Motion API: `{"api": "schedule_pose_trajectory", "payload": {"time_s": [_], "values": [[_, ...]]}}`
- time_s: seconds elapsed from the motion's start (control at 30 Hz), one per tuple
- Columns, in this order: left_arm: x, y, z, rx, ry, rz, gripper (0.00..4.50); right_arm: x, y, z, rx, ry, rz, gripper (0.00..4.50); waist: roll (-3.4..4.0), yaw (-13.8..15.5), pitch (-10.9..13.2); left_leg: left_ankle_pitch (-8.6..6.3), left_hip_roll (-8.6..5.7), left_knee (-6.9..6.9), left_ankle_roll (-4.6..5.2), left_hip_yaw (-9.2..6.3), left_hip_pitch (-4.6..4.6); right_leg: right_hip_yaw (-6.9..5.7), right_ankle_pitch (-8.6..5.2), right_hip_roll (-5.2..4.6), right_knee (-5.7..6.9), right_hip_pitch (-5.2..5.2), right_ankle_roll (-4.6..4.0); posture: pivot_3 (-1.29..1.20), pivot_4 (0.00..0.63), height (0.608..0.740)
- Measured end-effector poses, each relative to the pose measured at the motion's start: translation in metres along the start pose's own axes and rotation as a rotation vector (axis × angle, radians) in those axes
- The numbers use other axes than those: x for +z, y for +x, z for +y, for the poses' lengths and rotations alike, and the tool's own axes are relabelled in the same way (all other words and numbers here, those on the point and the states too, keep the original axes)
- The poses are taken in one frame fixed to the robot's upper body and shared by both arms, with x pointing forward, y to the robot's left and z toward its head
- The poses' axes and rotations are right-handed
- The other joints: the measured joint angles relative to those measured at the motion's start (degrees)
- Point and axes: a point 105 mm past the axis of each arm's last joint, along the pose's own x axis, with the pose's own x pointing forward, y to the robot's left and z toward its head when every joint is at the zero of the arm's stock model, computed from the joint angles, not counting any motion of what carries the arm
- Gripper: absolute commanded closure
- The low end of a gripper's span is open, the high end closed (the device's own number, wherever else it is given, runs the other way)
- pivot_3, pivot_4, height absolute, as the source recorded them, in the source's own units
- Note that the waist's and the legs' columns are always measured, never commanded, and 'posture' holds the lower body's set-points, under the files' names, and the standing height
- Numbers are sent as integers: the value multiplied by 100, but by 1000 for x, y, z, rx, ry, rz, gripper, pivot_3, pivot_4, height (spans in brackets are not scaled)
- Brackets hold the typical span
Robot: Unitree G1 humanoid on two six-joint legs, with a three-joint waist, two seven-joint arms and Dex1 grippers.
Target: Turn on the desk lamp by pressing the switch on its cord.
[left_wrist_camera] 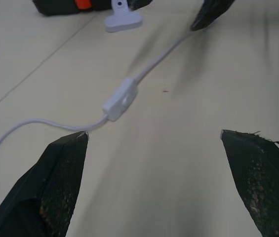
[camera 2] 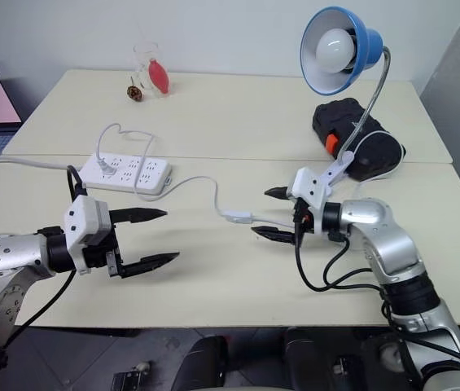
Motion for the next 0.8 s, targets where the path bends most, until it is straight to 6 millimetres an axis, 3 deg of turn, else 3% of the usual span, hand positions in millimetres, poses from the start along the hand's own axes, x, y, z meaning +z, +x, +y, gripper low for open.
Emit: {"api": "schedule_pose_trajectory", "payload": {"time_s": [0.23, 0.37, 0.5, 0.8], "values": [[-3, 1, -5, -29, -27, 13, 30, -12, 29, -17, 13, 27, 28, 0, 1, -43, 0, 0, 1, 0, 0, -2, 0, -2, 1, 1, 3, -1, 1, 0, 150, 740], [0, 2, -8, -34, -23, 10, 30, -24, 41, -11, 60, 36, 66, 0, 1, -43, 0, 0, 1, -1, 0, -1, -1, -1, 0, 1, 2, -1, 0, 0, 150, 740], [-2, 3, -9, -31, -30, 15, 30, -36, 45, -8, 97, 42, 102, 0, 2, -45, 1, 0, 1, -2, 0, -2, -1, -2, 0, 1, 2, -1, -1, 0, 150, 740], [-4, 2, -10, -22, -32, 21, 30, -41, 55, -12, 98, 40, 101, 0, 2, -69, 1, 0, 1, 0, 0, -2, 0, -1, 3, 1, 4, 0, 3, 0, 150, 740]]}}
